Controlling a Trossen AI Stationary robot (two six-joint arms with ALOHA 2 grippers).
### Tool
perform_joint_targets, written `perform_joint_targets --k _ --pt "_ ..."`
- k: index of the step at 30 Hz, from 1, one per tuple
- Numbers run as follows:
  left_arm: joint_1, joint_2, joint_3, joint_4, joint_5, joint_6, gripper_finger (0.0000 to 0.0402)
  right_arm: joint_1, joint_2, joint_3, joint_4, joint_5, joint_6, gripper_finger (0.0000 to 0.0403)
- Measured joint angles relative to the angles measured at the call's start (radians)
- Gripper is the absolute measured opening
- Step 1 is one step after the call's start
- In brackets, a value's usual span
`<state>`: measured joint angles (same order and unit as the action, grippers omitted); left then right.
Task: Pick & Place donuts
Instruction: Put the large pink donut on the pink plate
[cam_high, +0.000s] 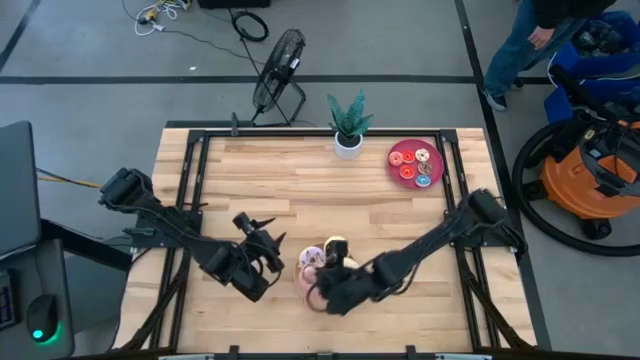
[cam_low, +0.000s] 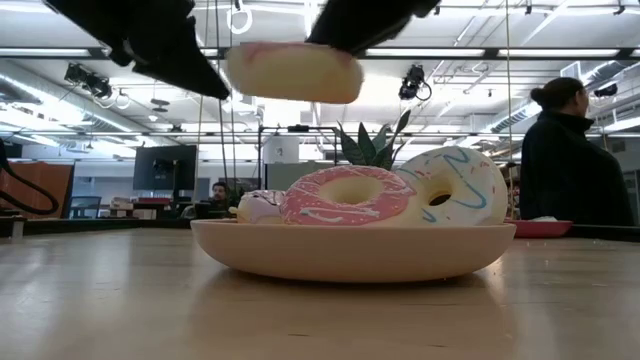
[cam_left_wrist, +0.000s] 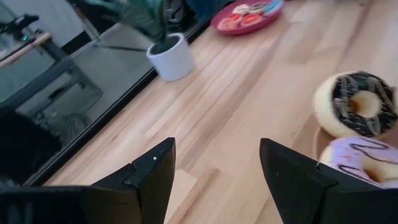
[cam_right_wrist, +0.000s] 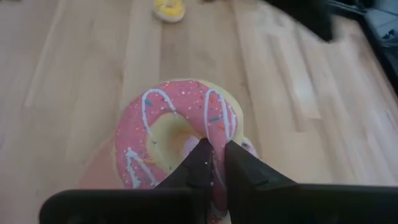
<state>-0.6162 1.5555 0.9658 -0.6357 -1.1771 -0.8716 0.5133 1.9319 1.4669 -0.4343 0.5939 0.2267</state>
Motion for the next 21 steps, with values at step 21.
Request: perform_joint_targets --k 21 --pt "0.009 0.0 0.0 -0.054 0.002 -0.087 0.0238 0.081 0.361 0.428 -0.331 0.195 0.03 0.0029"
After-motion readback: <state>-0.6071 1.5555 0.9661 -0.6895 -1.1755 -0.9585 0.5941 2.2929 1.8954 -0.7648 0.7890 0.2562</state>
